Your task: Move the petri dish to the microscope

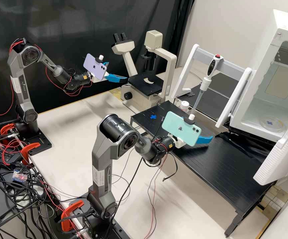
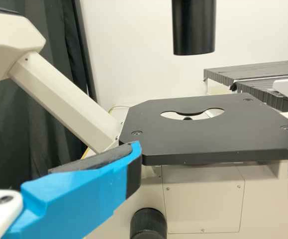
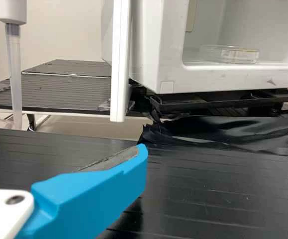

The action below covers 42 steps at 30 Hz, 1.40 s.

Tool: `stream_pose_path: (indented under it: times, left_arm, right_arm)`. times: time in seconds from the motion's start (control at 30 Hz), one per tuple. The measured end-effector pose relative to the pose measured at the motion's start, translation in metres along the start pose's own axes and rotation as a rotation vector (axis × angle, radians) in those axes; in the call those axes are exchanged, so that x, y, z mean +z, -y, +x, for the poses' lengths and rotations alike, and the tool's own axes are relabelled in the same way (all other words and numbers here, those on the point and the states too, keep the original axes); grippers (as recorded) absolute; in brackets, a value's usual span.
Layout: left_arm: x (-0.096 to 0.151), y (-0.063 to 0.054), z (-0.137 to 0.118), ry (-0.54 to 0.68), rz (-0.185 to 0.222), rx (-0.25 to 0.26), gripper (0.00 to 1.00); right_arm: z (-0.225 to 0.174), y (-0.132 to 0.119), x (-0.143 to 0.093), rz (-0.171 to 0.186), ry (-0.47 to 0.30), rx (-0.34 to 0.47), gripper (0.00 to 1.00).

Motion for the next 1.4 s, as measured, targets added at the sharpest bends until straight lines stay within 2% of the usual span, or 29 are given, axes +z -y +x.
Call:
stream_pose_path:
  times: [0.37,0.43,0.57,0.7,0.87,1.07,1.4]
  left_arm:
    - [0.0,0.0,0.0,0.0,0.0,0.0,1.0]
    - [0.0,0.0,0.0,0.0,0.0,0.0,1.0]
    - [0.0,0.0,0.0,0.0,0.0,0.0,1.0]
    - [0.0,0.0,0.0,0.0,0.0,0.0,1.0]
    - [0.0,0.0,0.0,0.0,0.0,0.0,1.0]
    - [0.0,0.0,0.0,0.0,0.0,0.0,1.0]
    - [0.0,0.0,0.0,0.0,0.0,0.0,1.0]
  right_arm:
    - [0.0,-0.002,0.002,-0.003,0.004,0.004,1.0]
    - [-0.001,-0.006,0.006,-0.018,0.001,0.006,1.0]
    - [-0.003,-0.016,0.019,0.021,0.033,0.038,1.0]
    - [-0.006,-0.033,0.032,0.026,0.03,0.087,1.0]
    - [-0.011,-0.056,0.052,0.073,0.076,0.168,1.0]
    - [-0.001,-0.087,0.066,0.097,0.089,0.263,1.0]
    - [0.042,-0.134,0.062,0.089,0.078,0.343,1.0]
